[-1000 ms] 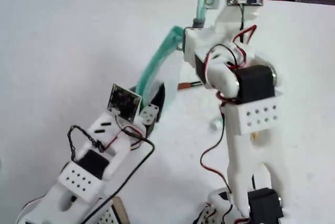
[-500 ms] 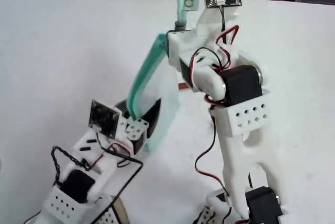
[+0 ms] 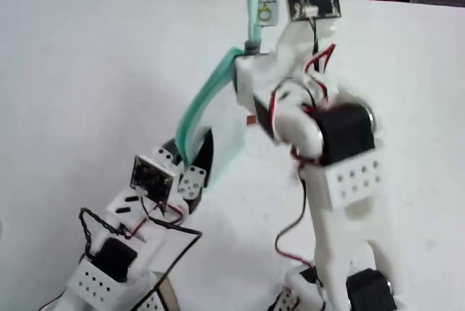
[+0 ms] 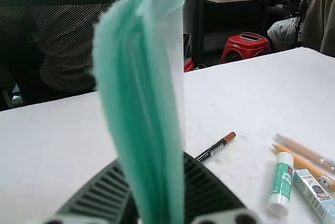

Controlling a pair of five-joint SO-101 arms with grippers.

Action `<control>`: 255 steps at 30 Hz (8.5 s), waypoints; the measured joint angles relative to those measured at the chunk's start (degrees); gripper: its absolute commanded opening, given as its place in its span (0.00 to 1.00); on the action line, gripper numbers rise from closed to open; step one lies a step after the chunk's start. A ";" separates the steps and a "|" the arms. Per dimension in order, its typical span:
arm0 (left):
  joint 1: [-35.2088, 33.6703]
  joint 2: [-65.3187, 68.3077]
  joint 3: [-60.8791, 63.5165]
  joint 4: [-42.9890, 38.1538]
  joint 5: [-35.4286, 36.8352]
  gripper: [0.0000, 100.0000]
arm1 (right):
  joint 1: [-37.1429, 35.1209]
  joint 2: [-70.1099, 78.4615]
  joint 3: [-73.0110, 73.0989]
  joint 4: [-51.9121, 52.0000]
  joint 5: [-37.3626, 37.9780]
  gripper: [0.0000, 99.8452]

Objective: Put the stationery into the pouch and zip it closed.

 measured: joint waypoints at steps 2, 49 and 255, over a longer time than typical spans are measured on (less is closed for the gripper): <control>0.26 0.00 0.00 0.00 -0.09 0.02 | -3.16 -1.67 -0.18 0.62 2.55 0.02; -2.11 -0.26 -16.70 24.00 3.69 0.07 | -1.58 4.04 0.79 -3.25 6.77 0.02; 4.84 -8.62 -3.69 9.85 -5.80 0.02 | 8.00 17.14 -68.75 12.57 11.16 0.02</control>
